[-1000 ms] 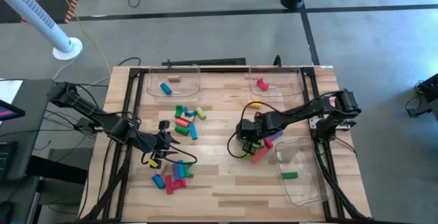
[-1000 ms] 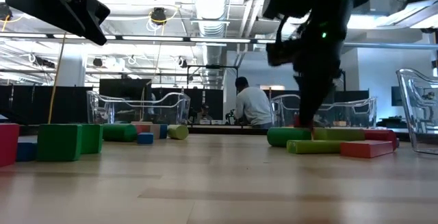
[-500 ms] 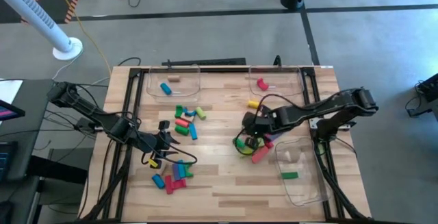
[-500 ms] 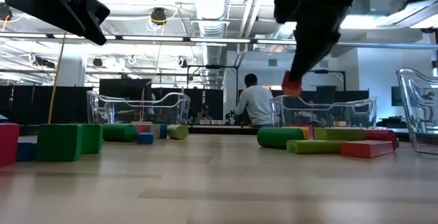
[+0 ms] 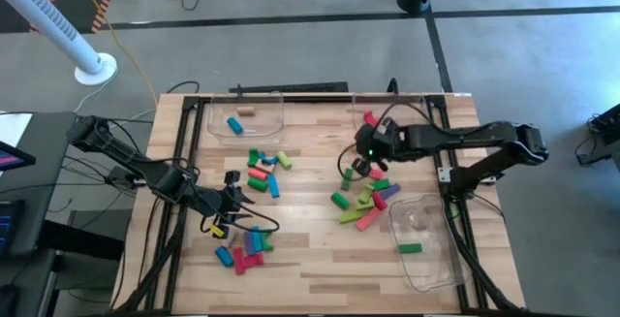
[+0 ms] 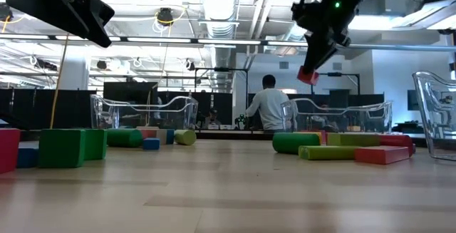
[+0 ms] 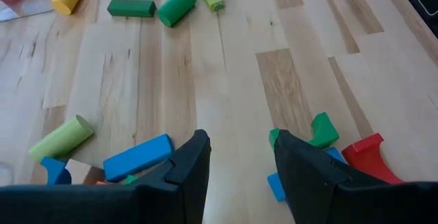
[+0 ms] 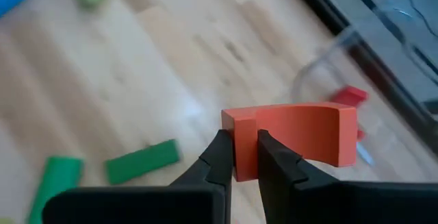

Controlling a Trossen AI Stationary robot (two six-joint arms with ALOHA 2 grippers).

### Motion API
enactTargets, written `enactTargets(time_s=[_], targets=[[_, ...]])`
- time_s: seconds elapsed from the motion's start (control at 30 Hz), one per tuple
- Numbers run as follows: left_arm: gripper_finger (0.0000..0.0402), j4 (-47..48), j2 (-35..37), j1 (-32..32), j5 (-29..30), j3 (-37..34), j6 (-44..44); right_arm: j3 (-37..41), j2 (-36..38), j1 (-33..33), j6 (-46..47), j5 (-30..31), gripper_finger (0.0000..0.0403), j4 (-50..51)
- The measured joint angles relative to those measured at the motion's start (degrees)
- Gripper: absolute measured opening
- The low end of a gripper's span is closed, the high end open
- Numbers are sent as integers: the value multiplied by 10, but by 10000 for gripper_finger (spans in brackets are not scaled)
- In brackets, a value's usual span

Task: Sort blocks by size
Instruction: Put the orange arch block into the top right transparent bin

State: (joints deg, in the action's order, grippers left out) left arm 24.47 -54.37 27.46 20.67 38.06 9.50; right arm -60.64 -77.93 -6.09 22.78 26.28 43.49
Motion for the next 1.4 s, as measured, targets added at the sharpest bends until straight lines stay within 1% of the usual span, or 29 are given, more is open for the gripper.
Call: enactTargets(time_s=[0.27, 0.57, 0.7, 1.0, 1.4], targets=[[155, 0, 0, 0, 1, 0, 0, 0, 0, -95, -29, -4, 75, 19], [155, 1, 0, 0, 1, 0, 2, 0, 0, -177, -40, -8, 76, 42], [155, 1, 0, 0, 1, 0, 2, 0, 0, -207, -44, -32, 77, 45], [155, 1, 0, 0, 1, 0, 2, 0, -1, -249, -53, -68, 77, 45], [155, 1, 0, 0, 2, 0, 2, 0, -2, -286, -53, -71, 77, 60]])
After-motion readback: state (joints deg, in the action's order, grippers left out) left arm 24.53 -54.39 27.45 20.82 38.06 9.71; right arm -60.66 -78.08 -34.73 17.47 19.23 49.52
